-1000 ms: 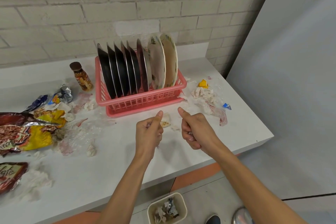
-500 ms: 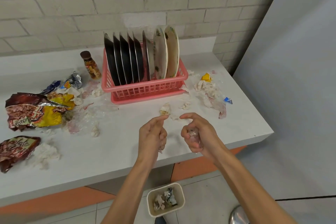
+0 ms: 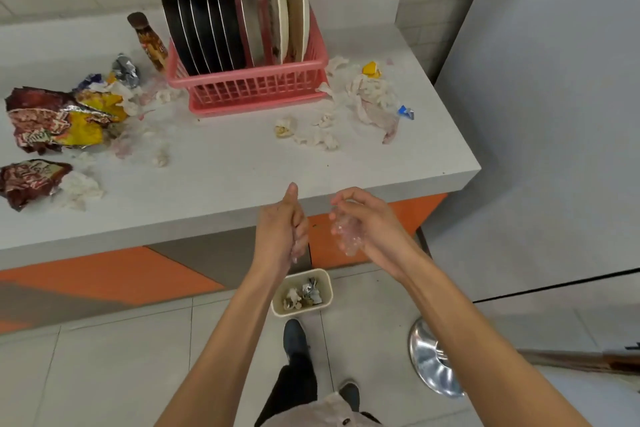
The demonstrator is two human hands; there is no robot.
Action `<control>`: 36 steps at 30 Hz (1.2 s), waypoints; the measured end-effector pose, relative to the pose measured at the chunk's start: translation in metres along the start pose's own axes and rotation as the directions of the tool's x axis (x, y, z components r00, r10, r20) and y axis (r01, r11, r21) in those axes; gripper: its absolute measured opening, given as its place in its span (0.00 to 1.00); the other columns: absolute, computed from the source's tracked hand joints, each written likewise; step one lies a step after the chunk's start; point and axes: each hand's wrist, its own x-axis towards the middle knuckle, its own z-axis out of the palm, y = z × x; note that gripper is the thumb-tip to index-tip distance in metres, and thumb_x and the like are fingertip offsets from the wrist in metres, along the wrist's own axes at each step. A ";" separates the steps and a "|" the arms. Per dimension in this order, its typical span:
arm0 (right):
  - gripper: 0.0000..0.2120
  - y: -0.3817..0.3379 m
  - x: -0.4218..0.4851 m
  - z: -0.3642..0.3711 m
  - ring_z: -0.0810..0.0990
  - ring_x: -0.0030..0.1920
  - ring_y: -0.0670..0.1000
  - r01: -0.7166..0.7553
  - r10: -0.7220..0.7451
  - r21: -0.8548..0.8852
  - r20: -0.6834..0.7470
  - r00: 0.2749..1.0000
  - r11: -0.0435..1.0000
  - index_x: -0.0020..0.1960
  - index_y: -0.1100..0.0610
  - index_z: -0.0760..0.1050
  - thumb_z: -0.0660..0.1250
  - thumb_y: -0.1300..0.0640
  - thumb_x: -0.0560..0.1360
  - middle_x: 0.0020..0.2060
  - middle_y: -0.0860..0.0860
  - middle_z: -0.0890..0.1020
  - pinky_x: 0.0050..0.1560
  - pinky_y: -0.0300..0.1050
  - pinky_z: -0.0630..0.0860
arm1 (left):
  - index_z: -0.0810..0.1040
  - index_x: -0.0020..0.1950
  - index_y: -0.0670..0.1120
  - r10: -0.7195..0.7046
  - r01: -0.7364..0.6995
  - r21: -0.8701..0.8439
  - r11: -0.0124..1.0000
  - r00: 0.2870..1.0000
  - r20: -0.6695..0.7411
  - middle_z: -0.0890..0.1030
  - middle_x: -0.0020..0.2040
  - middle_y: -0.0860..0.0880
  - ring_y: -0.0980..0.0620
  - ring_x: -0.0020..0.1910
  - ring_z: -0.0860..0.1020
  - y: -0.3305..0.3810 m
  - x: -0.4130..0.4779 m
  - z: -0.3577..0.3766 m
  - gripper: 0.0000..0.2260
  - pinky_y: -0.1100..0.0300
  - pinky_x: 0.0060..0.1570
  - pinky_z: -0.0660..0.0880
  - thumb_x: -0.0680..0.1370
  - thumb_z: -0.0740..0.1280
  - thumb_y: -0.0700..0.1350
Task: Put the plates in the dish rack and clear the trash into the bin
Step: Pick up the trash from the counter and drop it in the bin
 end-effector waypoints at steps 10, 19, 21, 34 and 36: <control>0.20 0.048 -0.021 -0.032 0.77 0.48 0.56 0.076 -0.075 -0.189 0.010 0.997 0.979 0.49 0.58 0.76 0.55 0.65 0.60 0.45 0.51 0.77 0.58 0.64 0.75 | 0.68 0.48 0.43 -0.123 0.098 0.220 0.971 0.987 0.104 0.72 0.44 0.43 0.46 0.43 0.74 -0.052 -0.019 -0.025 0.16 0.54 0.43 0.75 0.60 0.56 0.38; 0.16 0.137 0.041 -0.059 0.77 0.50 0.51 0.120 -0.122 -0.491 0.029 0.992 0.863 0.53 0.48 0.75 0.65 0.69 0.76 0.57 0.52 0.77 0.51 0.41 0.76 | 0.71 0.56 0.44 -0.126 0.029 0.504 0.863 0.979 0.161 0.78 0.49 0.46 0.58 0.43 0.80 -0.128 0.021 -0.085 0.08 0.68 0.45 0.74 0.79 0.65 0.36; 0.18 0.167 0.058 -0.063 0.78 0.53 0.58 0.140 -0.149 -0.507 0.024 0.989 0.851 0.53 0.45 0.77 0.67 0.68 0.75 0.57 0.53 0.77 0.57 0.50 0.78 | 0.74 0.53 0.45 -0.098 0.009 0.510 0.860 0.984 0.149 0.79 0.48 0.47 0.58 0.42 0.79 -0.154 0.033 -0.101 0.06 0.68 0.43 0.75 0.78 0.67 0.37; 0.12 0.448 0.223 -0.136 0.83 0.45 0.47 0.115 -0.161 -0.627 -0.017 0.987 0.771 0.41 0.50 0.76 0.79 0.58 0.67 0.43 0.48 0.84 0.50 0.47 0.80 | 0.73 0.55 0.55 0.035 -0.094 0.659 0.746 0.994 0.102 0.82 0.42 0.54 0.53 0.30 0.72 -0.453 0.158 -0.206 0.14 0.64 0.35 0.72 0.74 0.73 0.45; 0.10 0.485 0.245 -0.146 0.82 0.45 0.47 0.173 -0.199 -0.678 0.040 0.979 0.714 0.41 0.52 0.78 0.79 0.56 0.67 0.40 0.48 0.84 0.49 0.46 0.77 | 0.72 0.52 0.53 0.049 -0.131 0.710 0.692 0.990 0.135 0.81 0.39 0.53 0.56 0.27 0.72 -0.485 0.179 -0.220 0.10 0.64 0.32 0.70 0.76 0.71 0.49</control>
